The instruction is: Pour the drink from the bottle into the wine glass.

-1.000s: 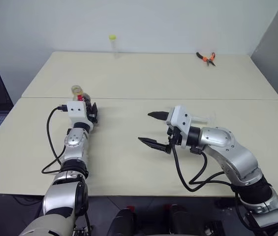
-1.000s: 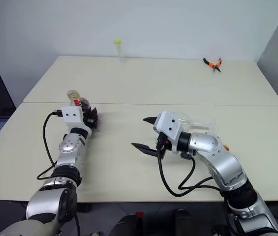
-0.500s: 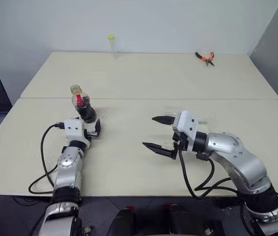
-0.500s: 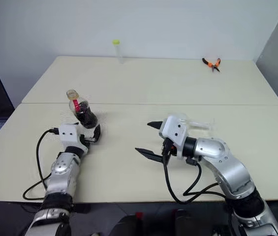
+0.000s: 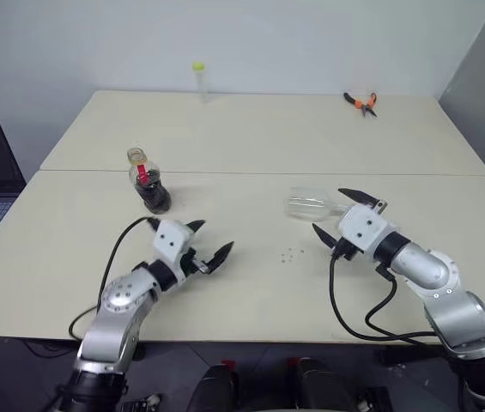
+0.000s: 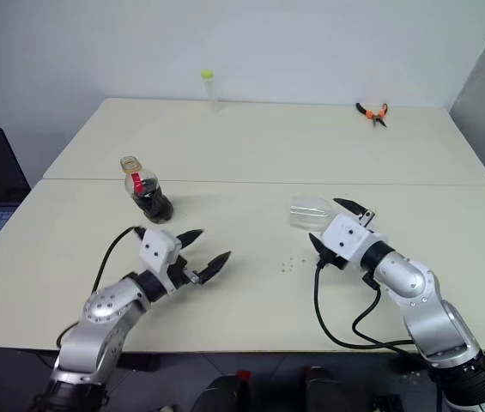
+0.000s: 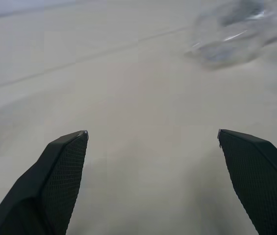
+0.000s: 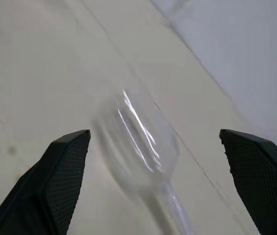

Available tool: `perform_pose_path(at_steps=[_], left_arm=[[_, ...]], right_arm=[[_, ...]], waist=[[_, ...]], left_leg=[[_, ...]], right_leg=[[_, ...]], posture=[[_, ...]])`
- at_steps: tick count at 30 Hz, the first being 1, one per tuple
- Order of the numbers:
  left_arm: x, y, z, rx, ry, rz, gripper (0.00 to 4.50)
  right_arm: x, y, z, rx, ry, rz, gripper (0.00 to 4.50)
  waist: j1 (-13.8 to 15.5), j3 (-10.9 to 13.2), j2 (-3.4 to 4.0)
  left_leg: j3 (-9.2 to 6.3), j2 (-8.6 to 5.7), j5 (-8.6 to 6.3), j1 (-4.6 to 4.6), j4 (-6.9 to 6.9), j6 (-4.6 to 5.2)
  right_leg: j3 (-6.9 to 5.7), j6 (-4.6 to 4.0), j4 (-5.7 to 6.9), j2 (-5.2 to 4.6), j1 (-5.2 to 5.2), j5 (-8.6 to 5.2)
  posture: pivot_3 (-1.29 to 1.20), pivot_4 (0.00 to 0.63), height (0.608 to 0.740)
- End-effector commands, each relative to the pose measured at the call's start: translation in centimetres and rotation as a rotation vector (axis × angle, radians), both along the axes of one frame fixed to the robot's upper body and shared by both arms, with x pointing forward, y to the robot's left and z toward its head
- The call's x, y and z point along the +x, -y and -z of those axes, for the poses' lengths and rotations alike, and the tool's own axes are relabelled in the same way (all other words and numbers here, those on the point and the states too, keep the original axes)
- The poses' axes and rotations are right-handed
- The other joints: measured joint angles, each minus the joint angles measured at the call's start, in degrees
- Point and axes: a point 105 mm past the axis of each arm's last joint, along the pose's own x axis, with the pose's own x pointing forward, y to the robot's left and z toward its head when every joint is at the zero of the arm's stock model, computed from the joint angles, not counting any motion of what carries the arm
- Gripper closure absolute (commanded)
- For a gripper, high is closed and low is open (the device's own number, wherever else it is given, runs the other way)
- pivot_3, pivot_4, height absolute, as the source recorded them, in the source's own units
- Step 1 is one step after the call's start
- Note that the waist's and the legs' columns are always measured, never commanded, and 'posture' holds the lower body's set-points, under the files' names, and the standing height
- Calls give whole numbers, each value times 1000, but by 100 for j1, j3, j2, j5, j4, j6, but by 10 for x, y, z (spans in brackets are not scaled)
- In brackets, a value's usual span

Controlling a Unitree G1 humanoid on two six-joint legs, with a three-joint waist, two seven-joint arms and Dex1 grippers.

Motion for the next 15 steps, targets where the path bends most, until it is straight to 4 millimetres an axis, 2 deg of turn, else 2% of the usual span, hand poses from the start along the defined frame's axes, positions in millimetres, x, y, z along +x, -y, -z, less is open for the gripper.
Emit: perform_pose_path(at_steps=[1,6,15], left_arm=[[-4,15,-21,3,2,167,15],[-8,18,-34,74,-10,318,15],[-11,1,-50,147,14,376,15]], right_arm=[[13,6,2,-163,113,51,0],[30,16,9,-274,181,135,0],[49,16,21,-382,241,180,0]], waist=[[-13,0,0],[-40,2,3],[-30,2,3]], left_leg=[[4,2,0,2,0,0],[13,9,0,3,-5,-1],[15,6,0,2,-2,1]], right_leg=[[3,0,1,2,0,0],[12,-5,4,10,-6,-3],[13,-6,2,8,-5,-3]], posture=[[0,150,740],[0,150,740],[0,150,740]])
